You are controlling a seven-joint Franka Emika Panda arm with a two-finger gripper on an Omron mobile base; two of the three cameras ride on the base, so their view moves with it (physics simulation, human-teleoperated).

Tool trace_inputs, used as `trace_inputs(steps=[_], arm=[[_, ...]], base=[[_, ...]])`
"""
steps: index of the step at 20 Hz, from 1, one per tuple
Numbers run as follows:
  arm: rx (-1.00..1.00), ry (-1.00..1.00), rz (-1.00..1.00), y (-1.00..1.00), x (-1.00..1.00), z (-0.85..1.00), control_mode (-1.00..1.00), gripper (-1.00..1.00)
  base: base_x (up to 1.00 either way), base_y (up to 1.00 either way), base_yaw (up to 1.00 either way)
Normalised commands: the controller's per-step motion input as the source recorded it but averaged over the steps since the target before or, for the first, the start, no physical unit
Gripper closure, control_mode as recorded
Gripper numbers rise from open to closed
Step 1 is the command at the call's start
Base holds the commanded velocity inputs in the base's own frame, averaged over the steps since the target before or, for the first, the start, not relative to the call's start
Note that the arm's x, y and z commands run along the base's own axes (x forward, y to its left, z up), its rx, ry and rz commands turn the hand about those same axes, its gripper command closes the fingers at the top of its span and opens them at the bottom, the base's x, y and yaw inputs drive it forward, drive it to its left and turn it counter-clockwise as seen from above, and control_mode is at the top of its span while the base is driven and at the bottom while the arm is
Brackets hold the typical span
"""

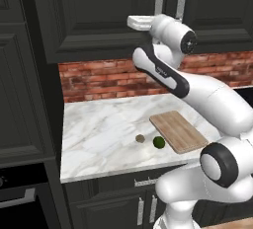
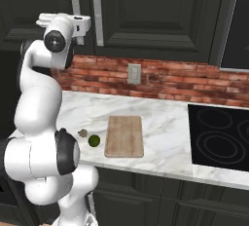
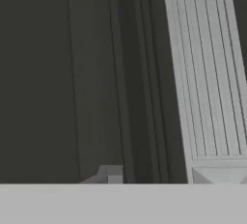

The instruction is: Open the cabinet. Place the bowl and condiment on the counter. Then place the lime and garlic on the cutting board.

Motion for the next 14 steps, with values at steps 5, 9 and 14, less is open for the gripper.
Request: trace_inputs(steps=[5,9,14], arm=[[-0.08,0.36,0.24,1.00,0.00,0.38,-1.00,1.00],[-0.09,0.34,0.25,1.00,0.00,0.15,-1.00,1.00],[-0.09,0.24,0.20,1.00,-0.01,0.00,-1.00,1.00]], base=[[0.00,0.00,0.00],[0.00,0.00,0.00],[0.00,0.00,0.00]])
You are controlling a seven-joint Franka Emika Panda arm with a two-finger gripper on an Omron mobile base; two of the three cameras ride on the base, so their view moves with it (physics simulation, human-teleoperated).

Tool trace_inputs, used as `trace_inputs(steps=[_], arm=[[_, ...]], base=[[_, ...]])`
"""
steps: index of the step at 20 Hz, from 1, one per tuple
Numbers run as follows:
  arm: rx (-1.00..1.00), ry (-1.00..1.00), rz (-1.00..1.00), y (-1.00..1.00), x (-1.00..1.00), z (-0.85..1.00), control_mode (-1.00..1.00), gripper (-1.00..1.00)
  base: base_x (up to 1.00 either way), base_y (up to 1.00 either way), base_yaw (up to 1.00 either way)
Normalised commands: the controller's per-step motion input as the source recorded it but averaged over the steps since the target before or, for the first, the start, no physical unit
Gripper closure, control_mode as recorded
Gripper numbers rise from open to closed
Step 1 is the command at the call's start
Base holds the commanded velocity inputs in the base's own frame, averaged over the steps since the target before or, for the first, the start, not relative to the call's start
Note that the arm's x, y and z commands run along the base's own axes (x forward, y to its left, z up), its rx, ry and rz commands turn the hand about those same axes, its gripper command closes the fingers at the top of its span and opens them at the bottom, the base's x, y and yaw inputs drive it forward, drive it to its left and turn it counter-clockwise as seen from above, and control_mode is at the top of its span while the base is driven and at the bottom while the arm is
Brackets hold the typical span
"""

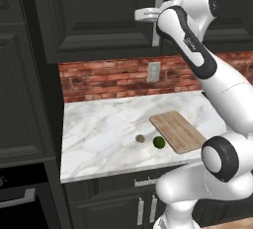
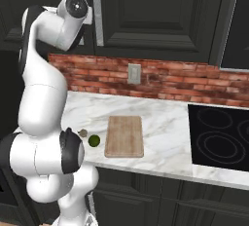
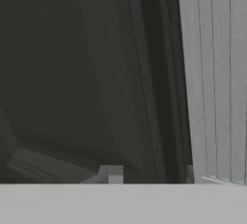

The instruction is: Open the cabinet. Place the bowl and condiment on the counter. Then place the lime and garlic on the cutting board.

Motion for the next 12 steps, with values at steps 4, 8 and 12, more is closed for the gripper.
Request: trace_inputs(steps=[4,8,12], arm=[[-0.11,0.17,0.14,1.00,-0.21,0.00,-1.00,1.00],[-0.14,0.04,0.03,1.00,-0.55,0.00,-1.00,1.00],[-0.14,0.00,0.00,1.00,-0.81,-0.05,-1.00,1.00]], base=[[0.00,0.00,0.00],[0.00,0.00,0.00],[0.00,0.00,0.00]])
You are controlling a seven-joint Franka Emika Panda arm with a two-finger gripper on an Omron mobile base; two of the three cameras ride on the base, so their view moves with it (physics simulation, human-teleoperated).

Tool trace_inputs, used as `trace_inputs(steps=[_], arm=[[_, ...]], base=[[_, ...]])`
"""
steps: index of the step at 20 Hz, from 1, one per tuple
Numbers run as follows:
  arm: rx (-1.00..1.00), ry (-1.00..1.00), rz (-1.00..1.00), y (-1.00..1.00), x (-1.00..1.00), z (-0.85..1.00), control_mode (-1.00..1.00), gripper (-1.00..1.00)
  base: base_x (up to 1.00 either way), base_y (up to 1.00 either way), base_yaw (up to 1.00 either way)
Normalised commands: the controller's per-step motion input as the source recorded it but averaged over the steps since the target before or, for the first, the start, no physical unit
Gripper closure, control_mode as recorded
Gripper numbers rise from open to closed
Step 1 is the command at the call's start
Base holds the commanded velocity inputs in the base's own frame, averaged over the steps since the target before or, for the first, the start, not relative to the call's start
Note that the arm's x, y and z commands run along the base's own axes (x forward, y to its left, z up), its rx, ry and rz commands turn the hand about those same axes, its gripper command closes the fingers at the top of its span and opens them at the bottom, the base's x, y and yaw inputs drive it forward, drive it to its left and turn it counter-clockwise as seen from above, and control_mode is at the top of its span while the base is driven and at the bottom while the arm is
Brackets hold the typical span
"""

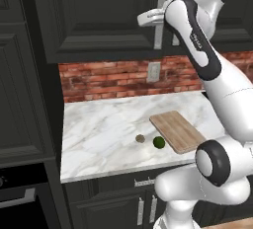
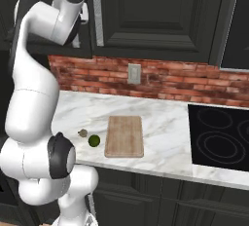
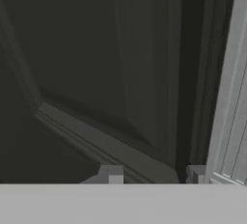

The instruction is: Open the cabinet. Place the bowl and condiment on the counter. Then place the lime and garlic on the cutting board.

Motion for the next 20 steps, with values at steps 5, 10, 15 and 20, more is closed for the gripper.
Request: trace_inputs(steps=[5,10,15,20], arm=[[-0.13,0.00,0.00,1.00,-0.94,-0.10,-1.00,1.00],[-0.13,0.00,0.00,1.00,-0.86,-0.16,-1.00,1.00],[-0.13,0.00,0.00,1.00,-0.69,-0.16,-1.00,1.00],[-0.13,0.00,-0.01,1.00,-0.44,-0.18,-1.00,1.00]], base=[[0.00,0.00,0.00],[0.00,0.00,0.00],[0.00,0.00,0.00],[0.00,0.00,0.00]])
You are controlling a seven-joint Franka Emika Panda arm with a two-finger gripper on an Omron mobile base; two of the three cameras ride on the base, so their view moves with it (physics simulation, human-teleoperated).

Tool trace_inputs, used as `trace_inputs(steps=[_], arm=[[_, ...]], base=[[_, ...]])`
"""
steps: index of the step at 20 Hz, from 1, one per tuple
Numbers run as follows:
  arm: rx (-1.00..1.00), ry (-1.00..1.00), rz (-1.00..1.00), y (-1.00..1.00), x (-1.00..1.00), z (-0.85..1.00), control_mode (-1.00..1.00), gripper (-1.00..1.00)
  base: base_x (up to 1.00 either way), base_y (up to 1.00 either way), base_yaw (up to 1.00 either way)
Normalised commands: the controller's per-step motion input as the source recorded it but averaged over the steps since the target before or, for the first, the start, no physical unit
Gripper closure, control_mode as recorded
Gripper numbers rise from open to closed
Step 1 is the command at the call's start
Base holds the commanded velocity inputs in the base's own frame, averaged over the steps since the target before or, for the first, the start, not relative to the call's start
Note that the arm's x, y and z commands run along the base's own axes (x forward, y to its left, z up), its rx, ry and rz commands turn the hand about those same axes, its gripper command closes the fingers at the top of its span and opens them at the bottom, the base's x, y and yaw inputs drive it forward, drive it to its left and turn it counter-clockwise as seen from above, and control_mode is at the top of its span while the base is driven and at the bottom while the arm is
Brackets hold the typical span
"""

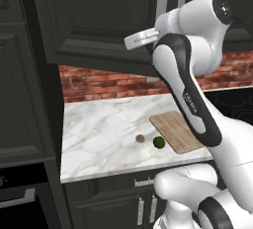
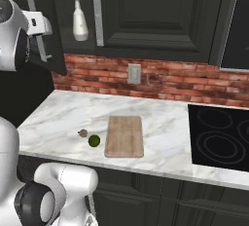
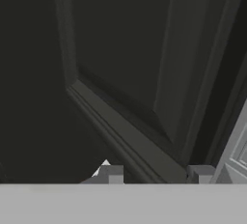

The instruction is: Open the cabinet. Place the bowl and condiment on the counter. Then place the lime and garlic on the cutting board.

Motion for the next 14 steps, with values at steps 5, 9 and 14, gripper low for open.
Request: trace_inputs(steps=[5,9,14], arm=[[-0.13,0.01,-0.01,1.00,-0.27,-0.20,-1.00,1.00],[-0.11,0.07,0.00,1.00,-0.07,-0.21,-1.00,1.00],[-0.08,0.09,0.00,1.00,0.00,-0.18,-1.00,1.00]], base=[[0.00,0.00,0.00],[0.00,0.00,0.00],[0.00,0.00,0.00]])
